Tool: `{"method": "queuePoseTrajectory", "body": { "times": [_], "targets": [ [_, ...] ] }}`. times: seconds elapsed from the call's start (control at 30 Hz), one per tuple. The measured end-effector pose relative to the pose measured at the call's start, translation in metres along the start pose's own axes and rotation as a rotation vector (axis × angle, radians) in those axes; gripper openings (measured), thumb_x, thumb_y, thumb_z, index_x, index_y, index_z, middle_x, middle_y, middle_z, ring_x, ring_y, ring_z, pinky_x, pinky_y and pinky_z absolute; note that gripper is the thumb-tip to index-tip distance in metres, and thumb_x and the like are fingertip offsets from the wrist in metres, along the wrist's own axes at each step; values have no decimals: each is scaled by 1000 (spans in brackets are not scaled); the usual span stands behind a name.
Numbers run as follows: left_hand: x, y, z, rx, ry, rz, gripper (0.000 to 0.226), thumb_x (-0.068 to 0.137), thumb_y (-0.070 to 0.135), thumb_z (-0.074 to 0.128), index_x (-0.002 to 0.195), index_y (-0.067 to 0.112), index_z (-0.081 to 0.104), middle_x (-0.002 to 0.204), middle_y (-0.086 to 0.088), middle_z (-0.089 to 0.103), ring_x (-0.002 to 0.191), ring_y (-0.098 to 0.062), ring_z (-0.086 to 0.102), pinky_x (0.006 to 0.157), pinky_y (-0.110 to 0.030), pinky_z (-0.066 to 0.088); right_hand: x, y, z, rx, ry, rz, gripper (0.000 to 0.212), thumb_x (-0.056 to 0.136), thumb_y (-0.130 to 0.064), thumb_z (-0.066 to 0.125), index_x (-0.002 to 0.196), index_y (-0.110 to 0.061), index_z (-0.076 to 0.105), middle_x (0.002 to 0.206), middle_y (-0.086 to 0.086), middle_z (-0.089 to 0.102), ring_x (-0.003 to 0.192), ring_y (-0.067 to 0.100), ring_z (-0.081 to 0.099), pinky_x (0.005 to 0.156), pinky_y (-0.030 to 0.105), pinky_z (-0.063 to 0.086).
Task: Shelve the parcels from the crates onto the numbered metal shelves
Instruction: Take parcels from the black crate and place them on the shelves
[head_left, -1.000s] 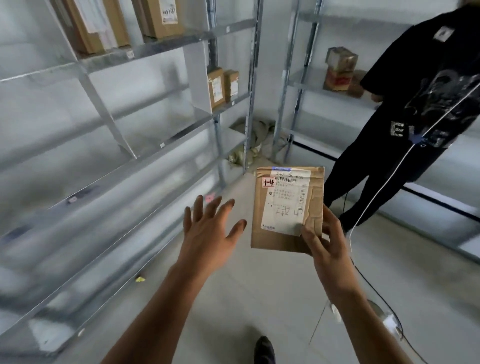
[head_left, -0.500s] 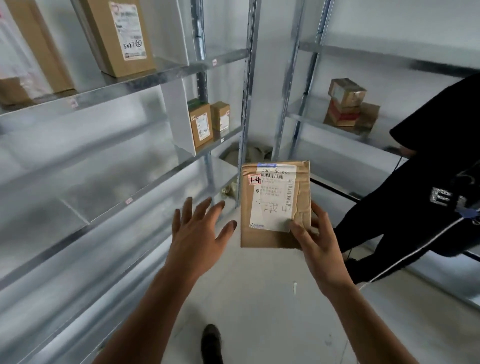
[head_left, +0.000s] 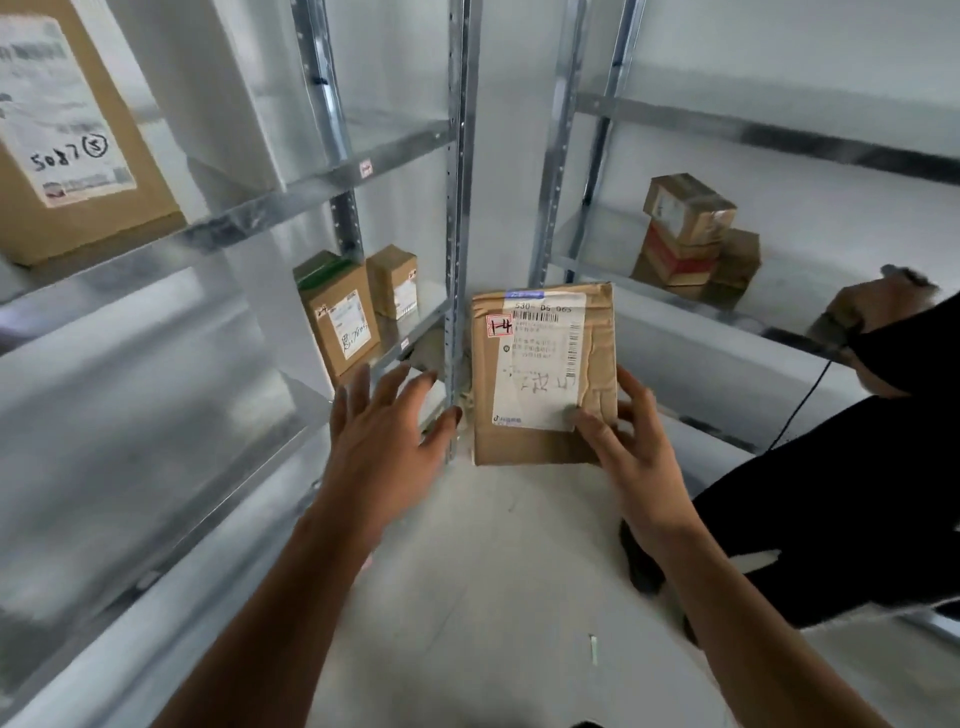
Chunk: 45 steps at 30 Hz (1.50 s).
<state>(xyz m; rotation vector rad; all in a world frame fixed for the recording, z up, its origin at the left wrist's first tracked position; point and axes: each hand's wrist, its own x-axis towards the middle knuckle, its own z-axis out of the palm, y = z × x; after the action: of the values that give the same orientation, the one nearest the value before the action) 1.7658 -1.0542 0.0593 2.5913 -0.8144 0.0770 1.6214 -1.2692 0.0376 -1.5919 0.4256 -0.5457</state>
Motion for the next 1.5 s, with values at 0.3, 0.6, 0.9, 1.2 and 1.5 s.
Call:
{"method": "queuePoseTrajectory", "body": {
  "times": [0.3,0.6,0.9,1.2,1.5],
  "targets": [
    [145,36,28,-1,42,-164,59,101,57,47,153,30,42,166,2,32,158,-32,8,126,-58,14,179,24,-23,93,-135,-15,70,85,-60,77,146,-54,43,135,-11,61,121,17,66,94,43,62],
    [227,65,-20,-31,235,-339,69,95,64,41,157,32,36,167,2,29,157,-27,14,126,-57,19,342,-15,6,190,-418,-101,61,85,-54,74,139,-59,47,122,-23,67,115,8,69,80,27,63],
    [278,8,-73,-183,483,-426,53,106,40,47,156,36,31,163,7,34,148,-21,38,114,-56,44,433,-66,127,216,-604,-345,62,94,-43,68,150,-36,42,129,-17,64,119,12,68,82,30,64],
    [324,-18,-78,-540,699,-374,64,98,44,60,148,51,22,153,19,43,133,-6,53,103,-39,56,483,-95,214,214,-758,-408,64,91,-52,69,147,-46,39,130,-21,62,122,14,67,84,35,64],
    [341,-50,-87,-447,913,-571,81,94,31,72,149,50,15,146,14,51,125,-12,62,92,-44,61,508,-114,273,124,-1023,-442,88,91,-38,75,159,-39,20,128,-27,53,109,-2,68,77,20,61]
  ]
}}
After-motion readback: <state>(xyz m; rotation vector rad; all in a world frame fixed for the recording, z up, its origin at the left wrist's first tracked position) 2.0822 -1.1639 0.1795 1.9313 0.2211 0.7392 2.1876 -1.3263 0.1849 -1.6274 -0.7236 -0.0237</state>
